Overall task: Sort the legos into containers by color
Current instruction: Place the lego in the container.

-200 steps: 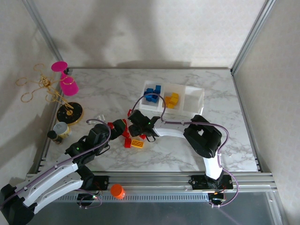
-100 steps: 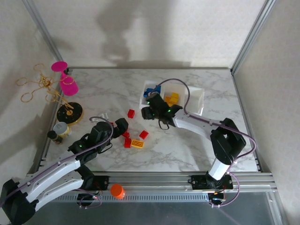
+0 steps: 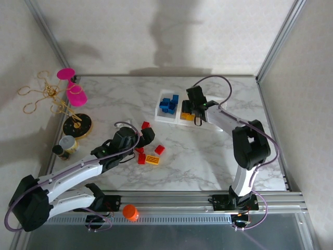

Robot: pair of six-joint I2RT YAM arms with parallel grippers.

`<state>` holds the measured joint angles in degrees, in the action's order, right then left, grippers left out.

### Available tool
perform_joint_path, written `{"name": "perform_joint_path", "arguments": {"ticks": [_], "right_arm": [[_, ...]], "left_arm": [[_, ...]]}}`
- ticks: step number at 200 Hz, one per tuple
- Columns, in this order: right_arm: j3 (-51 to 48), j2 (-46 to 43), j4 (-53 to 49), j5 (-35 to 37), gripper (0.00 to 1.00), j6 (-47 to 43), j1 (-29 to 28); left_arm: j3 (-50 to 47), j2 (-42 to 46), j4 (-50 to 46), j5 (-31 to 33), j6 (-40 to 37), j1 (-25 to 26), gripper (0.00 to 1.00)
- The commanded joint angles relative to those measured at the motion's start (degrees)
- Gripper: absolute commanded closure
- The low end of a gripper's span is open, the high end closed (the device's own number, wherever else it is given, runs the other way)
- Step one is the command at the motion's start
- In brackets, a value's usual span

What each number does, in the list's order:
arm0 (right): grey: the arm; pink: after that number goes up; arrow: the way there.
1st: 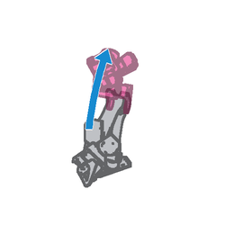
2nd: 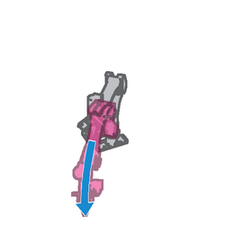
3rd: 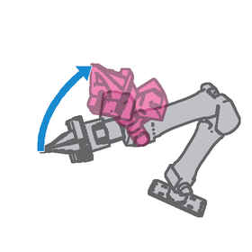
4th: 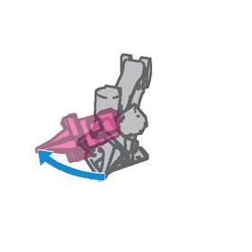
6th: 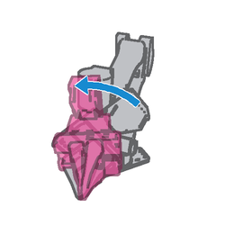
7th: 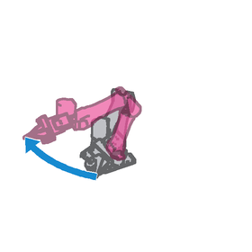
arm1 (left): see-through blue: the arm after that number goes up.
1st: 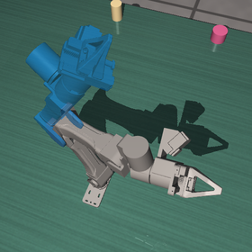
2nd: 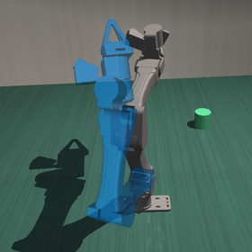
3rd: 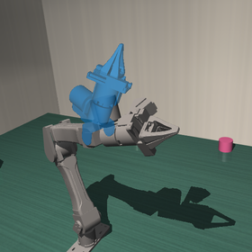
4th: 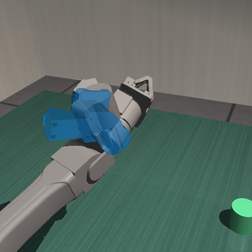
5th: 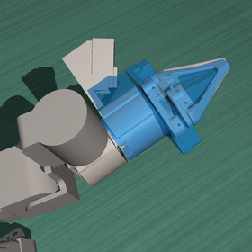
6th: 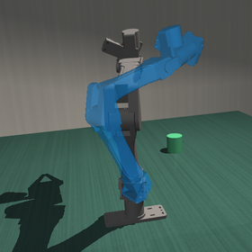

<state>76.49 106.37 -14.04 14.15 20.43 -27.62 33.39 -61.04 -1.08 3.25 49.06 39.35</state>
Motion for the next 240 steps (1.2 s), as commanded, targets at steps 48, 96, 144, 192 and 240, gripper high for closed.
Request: {"name": "perform_joint_path", "arguments": {"ticks": [48, 96, 144, 192, 240], "right_arm": [[12.5, 10.7, -0.1, 4.5, 0.32, -4.0, 1.8], [11.1, 6.9, 0.0, 4.1, 0.24, -3.9, 1.7], [4.7, -2.0, 0.3, 3.0, 0.23, -2.9, -0.1], [-4.0, -10.0, -0.1, 1.3, 0.21, -1.6, -6.1], [-12.7, -17.0, -0.6, -1.9, 0.18, -0.2, -14.2]], "left_arm": [[3.8, -1.8, 2.3, -0.1, -1.9, 0.6, 0.00], [3.8, -1.4, 3.0, -0.4, -1.7, 0.6, 0.00], [3.6, 0.6, 1.9, -0.3, -1.6, 0.6, 0.00], [1.1, 5.3, -1.2, 1.6, -1.2, 0.6, 0.00], [-1.5, 11.1, -7.2, 4.1, 0.5, 0.6, 0.00]]}}
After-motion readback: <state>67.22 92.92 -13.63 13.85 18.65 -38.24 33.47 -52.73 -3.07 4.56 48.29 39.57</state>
